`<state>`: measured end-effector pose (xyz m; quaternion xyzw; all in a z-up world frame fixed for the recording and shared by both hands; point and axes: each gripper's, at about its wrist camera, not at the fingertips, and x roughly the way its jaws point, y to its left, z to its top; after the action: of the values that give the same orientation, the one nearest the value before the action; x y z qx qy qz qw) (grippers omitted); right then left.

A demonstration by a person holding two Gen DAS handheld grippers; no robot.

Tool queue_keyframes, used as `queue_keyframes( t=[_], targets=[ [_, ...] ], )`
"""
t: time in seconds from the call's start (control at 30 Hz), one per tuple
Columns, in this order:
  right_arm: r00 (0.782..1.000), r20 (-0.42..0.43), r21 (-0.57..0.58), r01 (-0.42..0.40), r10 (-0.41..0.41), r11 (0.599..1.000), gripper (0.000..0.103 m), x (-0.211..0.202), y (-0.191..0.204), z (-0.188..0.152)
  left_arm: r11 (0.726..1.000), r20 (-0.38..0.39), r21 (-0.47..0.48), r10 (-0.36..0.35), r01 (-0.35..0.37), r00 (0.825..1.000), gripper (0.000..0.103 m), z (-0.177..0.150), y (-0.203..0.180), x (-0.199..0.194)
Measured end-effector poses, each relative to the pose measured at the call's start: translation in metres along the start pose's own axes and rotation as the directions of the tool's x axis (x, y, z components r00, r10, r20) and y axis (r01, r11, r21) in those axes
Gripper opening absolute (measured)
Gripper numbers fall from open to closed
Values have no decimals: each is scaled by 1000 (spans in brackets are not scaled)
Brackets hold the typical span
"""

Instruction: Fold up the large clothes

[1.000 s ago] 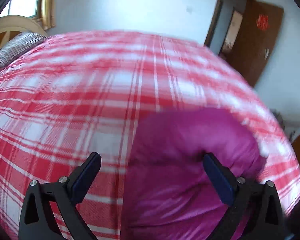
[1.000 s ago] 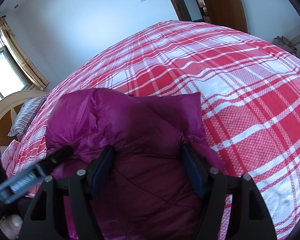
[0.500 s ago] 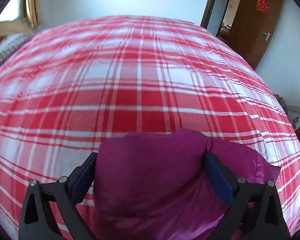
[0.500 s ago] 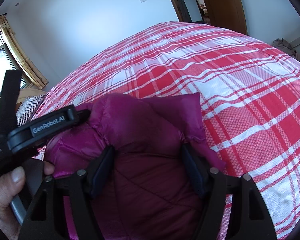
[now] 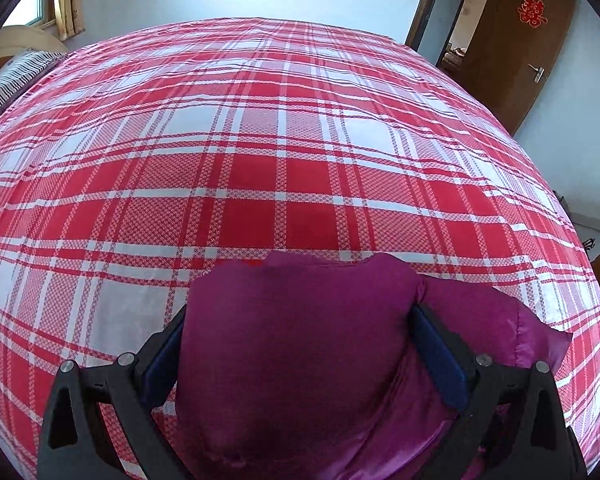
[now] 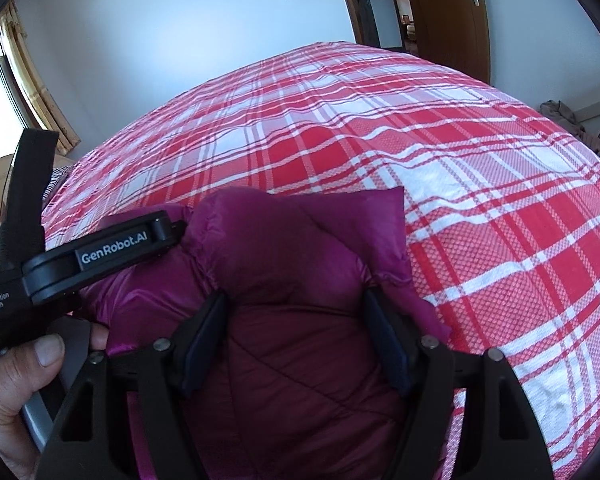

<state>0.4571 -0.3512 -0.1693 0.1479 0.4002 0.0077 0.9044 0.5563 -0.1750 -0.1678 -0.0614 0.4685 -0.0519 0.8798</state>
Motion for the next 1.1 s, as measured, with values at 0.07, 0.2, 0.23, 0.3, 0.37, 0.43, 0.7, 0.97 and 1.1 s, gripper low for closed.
queue_keyframes(
  t=[0.07, 0.2, 0.23, 0.3, 0.37, 0.43, 0.7, 0.97, 1.1],
  targets=[
    [1000, -3, -2, 1, -1, 1000, 74, 1, 0, 0, 1000, -1, -3, -4, 4, 1000, 102, 0, 1, 1],
    [1000, -5, -14, 16, -16, 1000, 75, 2, 3, -1, 1000, -4, -7, -8, 8, 1000, 102, 0, 1, 1],
    [1000, -7, -16, 18, -18, 1000, 75, 2, 3, -1, 1000, -4, -8, -10, 10, 1000, 102, 1, 1, 1],
    [1000, -8, -17, 17, -17, 1000, 75, 2, 2, -1, 1000, -4, -15, -19, 19, 1000, 102, 1, 1, 0],
    [1000, -7, -16, 16, -16, 1000, 75, 3, 2, -1, 999, -10, -30, -42, 42, 999, 102, 2, 5, -1],
    [1000, -8, -17, 17, -17, 1000, 75, 3, 3, -1, 997, -20, -45, -64, 63, 998, 102, 3, 8, -2],
    [999, -7, -32, 34, -34, 999, 76, 5, 5, -2, 998, -38, -21, -61, 60, 997, 102, 5, 7, -11],
    [999, -6, -35, 37, -37, 999, 76, 6, 6, -2, 998, 42, 16, -59, 58, 997, 102, -6, 20, -61],
    [999, -9, -42, 43, -44, 998, 77, 7, 7, -2, 996, 73, -10, -84, 85, 994, 102, -23, 43, -87]
  ],
)
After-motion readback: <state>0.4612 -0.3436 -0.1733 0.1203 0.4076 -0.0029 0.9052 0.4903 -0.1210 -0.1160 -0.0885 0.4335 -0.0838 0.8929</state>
